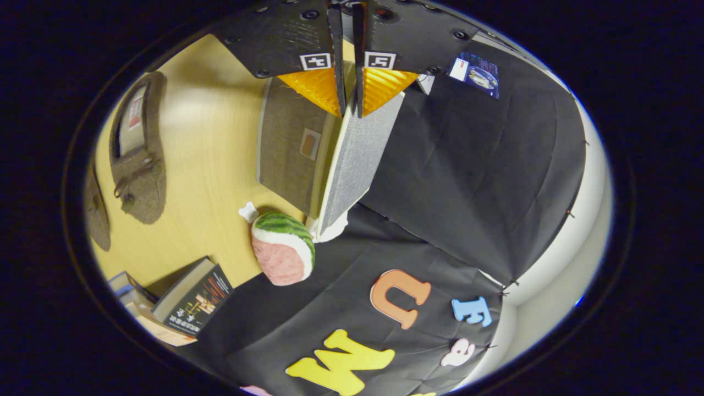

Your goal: Open the storage box then place both shoes into the box .Put the left shoe in first, then the right shoe, with the right side of both shoes facing outward in a uniform manner.

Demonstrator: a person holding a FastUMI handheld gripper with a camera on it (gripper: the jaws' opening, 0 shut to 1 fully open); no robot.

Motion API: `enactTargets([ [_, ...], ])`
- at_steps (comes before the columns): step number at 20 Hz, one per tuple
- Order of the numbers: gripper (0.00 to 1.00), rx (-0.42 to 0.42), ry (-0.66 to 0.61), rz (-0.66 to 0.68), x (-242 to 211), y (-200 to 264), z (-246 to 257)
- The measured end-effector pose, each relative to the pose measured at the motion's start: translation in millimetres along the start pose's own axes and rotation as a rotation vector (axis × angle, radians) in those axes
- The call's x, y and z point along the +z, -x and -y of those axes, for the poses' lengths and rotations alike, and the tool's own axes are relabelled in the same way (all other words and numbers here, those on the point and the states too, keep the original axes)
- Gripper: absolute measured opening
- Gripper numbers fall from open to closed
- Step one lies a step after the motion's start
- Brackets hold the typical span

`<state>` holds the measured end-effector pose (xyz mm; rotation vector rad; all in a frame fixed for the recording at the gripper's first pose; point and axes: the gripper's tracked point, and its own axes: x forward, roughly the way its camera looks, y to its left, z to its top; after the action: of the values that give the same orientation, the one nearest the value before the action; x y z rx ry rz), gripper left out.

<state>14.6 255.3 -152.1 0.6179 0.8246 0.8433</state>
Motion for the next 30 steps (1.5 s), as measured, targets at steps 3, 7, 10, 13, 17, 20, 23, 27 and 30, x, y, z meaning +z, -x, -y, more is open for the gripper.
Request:
enactTargets([
  [3, 0.09, 0.032, 0.066, 0.030, 19.1, 6.1, -45.7],
  [7, 0.11, 0.100, 0.176, 0.048, 37.1, -7.4, -120.9],
  [10, 0.11, 0.122, 0.260, 0.036, 37.4, -33.8, -163.7],
  [13, 0.11, 0.130, 0.314, 0.027, 31.5, -65.9, -197.1],
  [17, 0.15, 0.129, 0.387, -0.003, 12.5, -107.5, -232.5],
  [20, 0.25, 0.120, 0.434, -0.028, -4.5, -128.7, -247.6],
  [23, 0.33, 0.092, 0.457, -0.036, -17.1, -153.2, -249.0],
  [27, 0.49, 0.051, 0.480, -0.046, -21.7, -171.7, -242.1],
  [30, 0.76, 0.006, 0.460, -0.020, -14.7, -177.8, -228.4],
])
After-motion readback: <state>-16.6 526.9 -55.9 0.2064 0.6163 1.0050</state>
